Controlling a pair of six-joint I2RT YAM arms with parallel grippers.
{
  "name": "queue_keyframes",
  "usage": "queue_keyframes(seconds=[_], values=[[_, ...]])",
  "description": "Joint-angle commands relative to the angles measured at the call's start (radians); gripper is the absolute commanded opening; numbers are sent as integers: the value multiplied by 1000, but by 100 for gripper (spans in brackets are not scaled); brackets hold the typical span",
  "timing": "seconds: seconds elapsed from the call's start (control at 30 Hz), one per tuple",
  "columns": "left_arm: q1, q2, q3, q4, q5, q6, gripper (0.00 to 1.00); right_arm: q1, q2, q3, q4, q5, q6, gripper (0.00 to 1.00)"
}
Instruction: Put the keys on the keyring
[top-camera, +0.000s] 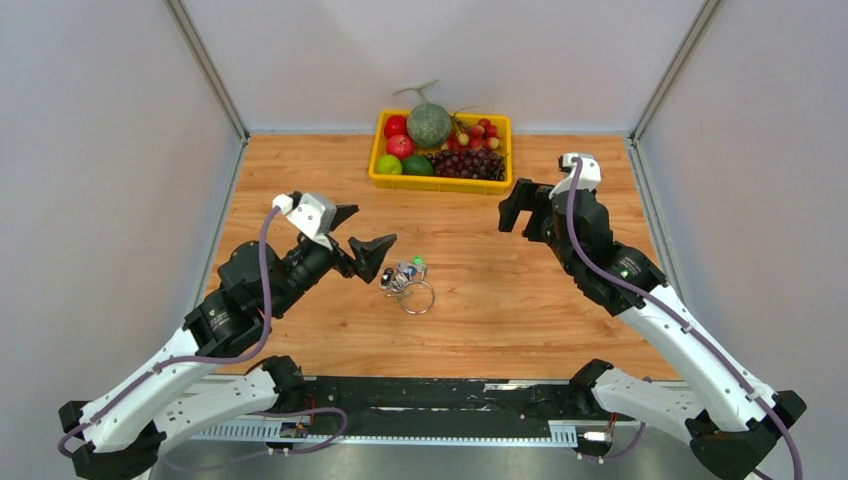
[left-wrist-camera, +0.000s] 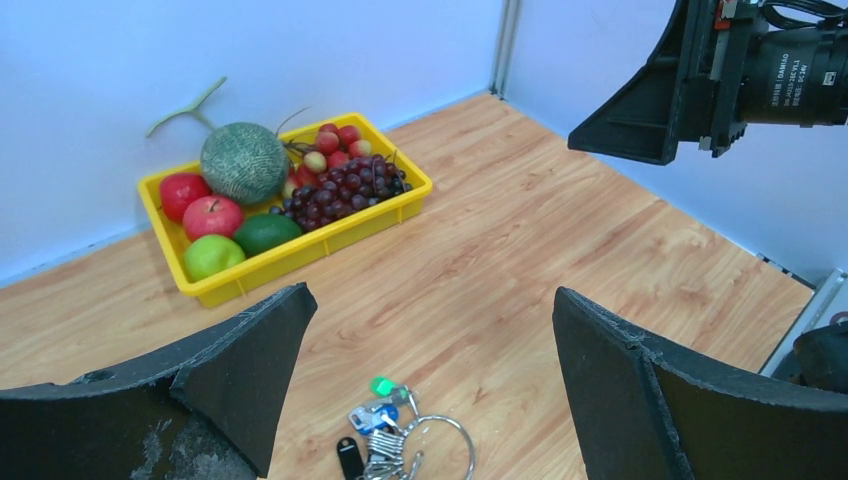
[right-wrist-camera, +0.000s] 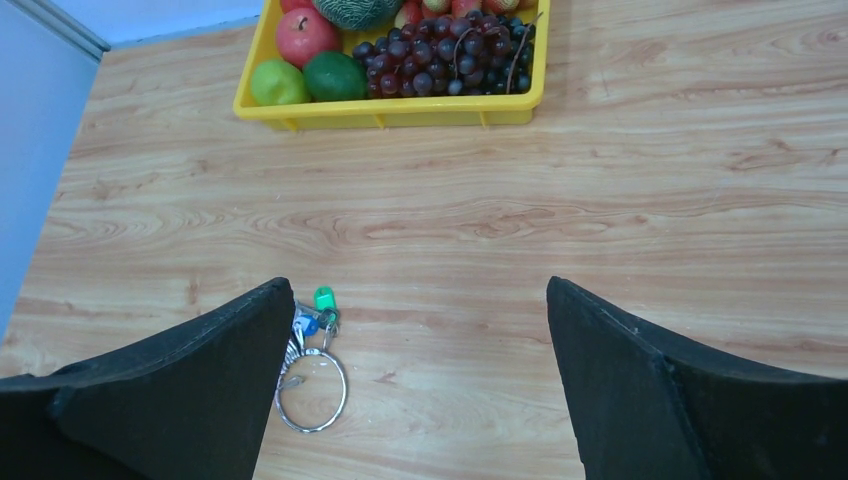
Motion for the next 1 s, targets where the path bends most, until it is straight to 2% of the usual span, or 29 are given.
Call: queue_keyframes(seconds=[0.0, 0.17, 0.63, 0.97], values=[[-2, -27, -6, -23, -16, -6, 100, -2, 11, 57, 44, 52, -10, 100], [-2, -63, -24, -11, 24, 0, 100, -2, 30, 94, 49, 44, -18, 100], [-2, -77, -40, -4, 1, 39, 100, -1, 62, 75, 111, -40, -70, 100], [-4, -62, -57, 13, -44, 71, 100, 6, 1, 40, 217, 37, -159, 100]])
